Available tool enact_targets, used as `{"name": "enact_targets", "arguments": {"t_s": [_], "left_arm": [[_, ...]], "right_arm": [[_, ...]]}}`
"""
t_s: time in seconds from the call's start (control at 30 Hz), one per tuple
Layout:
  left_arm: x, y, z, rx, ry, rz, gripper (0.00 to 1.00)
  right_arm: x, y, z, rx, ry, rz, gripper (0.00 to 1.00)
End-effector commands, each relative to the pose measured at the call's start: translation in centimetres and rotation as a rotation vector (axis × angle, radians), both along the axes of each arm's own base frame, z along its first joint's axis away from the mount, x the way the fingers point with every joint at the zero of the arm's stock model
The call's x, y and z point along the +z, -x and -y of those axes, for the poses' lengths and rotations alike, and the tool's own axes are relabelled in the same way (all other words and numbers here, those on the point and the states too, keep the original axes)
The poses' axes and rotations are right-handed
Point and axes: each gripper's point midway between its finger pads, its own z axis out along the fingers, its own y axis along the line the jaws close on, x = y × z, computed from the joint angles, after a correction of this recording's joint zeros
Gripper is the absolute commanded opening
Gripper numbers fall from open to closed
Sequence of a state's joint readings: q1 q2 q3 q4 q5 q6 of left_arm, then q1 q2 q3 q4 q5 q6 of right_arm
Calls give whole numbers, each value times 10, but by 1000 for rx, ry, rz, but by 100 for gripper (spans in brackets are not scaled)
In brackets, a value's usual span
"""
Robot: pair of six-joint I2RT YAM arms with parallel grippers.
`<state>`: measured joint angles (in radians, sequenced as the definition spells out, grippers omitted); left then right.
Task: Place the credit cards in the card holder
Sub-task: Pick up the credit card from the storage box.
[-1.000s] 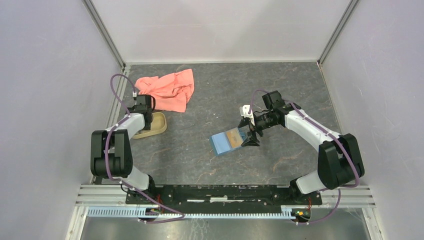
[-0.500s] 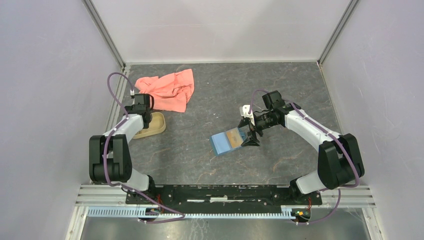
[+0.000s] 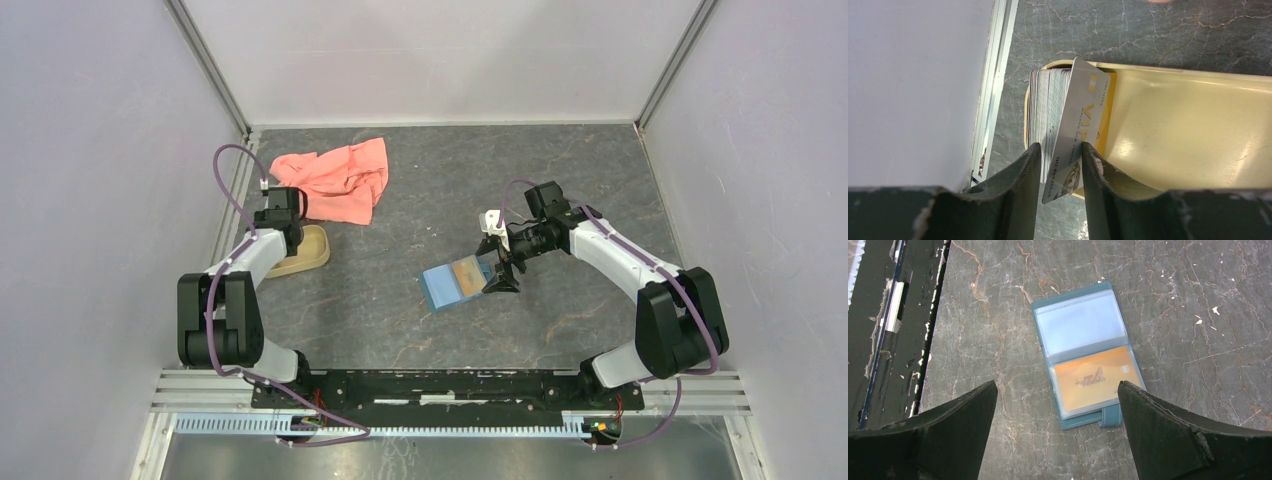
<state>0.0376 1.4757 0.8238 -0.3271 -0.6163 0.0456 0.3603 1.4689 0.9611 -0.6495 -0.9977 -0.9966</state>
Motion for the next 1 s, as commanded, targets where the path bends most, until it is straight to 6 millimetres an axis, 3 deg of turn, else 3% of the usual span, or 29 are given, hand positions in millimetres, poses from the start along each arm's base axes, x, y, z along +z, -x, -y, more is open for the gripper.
{"name": "enact_targets", "arguments": {"t_s": [0.0,0.47,0.7,0.97], "left_arm": [[24,-11,-4,3,-17,71,41],[29,-15,2,-25,5,87,15],[33,-17,7,-47,33,108,13],[24,-23,24,-119,124,95,9]], "right_arm": [[14,-2,-7,34,-41,33,98],[15,-2,-7,34,-41,32,98],[14,-2,-7,36,-40,32,98],[13,-2,-7,37,-39,27,98]]}}
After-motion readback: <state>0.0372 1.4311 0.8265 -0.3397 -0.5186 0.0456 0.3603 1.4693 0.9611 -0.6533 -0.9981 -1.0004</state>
